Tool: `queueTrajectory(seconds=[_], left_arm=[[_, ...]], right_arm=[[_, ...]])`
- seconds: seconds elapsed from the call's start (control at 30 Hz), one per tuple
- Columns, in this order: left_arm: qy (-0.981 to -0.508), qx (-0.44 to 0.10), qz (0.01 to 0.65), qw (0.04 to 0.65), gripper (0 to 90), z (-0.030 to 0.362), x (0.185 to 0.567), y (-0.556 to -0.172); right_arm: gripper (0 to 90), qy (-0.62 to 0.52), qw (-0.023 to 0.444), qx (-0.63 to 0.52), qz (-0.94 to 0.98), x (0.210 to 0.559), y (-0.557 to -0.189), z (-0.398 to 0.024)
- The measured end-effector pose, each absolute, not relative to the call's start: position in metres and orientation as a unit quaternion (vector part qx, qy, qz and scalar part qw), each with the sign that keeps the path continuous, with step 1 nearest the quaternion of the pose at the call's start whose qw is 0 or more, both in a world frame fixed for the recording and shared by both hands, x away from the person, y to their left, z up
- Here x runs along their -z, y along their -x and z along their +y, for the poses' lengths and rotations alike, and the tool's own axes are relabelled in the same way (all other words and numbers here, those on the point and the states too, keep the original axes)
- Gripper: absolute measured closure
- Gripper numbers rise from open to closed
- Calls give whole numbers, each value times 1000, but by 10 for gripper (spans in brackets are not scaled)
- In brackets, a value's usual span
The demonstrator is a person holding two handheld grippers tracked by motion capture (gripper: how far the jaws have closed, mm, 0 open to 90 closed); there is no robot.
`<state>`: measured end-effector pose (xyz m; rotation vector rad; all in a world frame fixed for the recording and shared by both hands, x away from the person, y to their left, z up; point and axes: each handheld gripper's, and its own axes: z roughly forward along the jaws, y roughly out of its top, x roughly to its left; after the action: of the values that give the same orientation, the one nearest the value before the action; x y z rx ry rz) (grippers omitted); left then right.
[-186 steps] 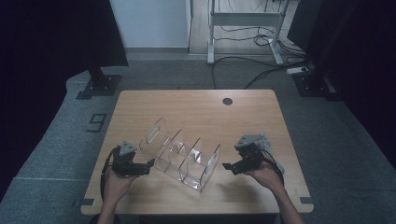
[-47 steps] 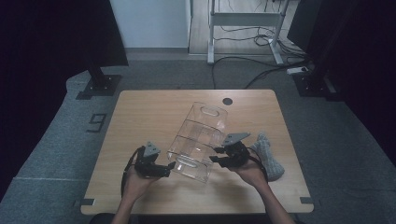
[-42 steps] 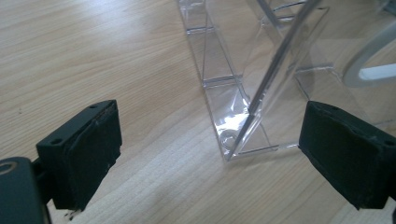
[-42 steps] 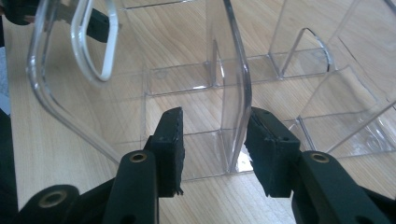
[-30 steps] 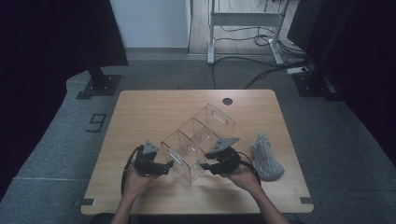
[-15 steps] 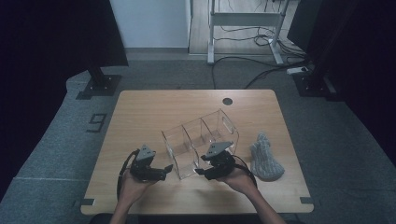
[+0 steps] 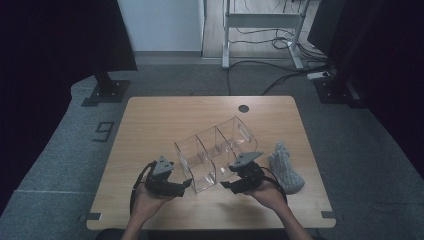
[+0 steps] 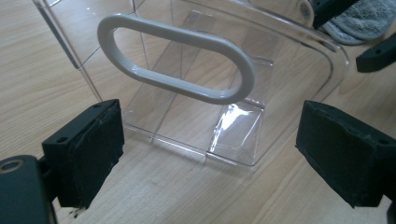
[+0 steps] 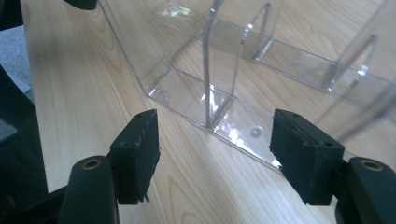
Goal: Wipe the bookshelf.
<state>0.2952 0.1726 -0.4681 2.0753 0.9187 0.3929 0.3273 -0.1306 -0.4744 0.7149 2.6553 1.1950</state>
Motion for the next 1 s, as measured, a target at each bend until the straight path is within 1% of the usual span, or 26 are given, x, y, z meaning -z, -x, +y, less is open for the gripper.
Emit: queueTrajectory(seconds=[0.3, 0.4, 0.47, 0.57, 1.0], left_arm=[[-828, -151, 345, 414, 82, 161, 462, -287], [-829, -165, 355, 400, 84, 153, 462, -288], [-826, -173, 364, 393, 108, 152, 463, -290], [-823, -175, 375, 389, 127, 154, 464, -292], [-813, -191, 406, 372, 142, 174, 462, -300]], right_arm=[[314, -253, 76, -400, 878, 473, -326, -148], [312, -255, 77, -399, 878, 473, -326, -151], [307, -256, 78, -398, 878, 473, -326, -152], [306, -260, 77, -397, 877, 473, -326, -156], [304, -273, 87, -400, 870, 468, -326, -176]])
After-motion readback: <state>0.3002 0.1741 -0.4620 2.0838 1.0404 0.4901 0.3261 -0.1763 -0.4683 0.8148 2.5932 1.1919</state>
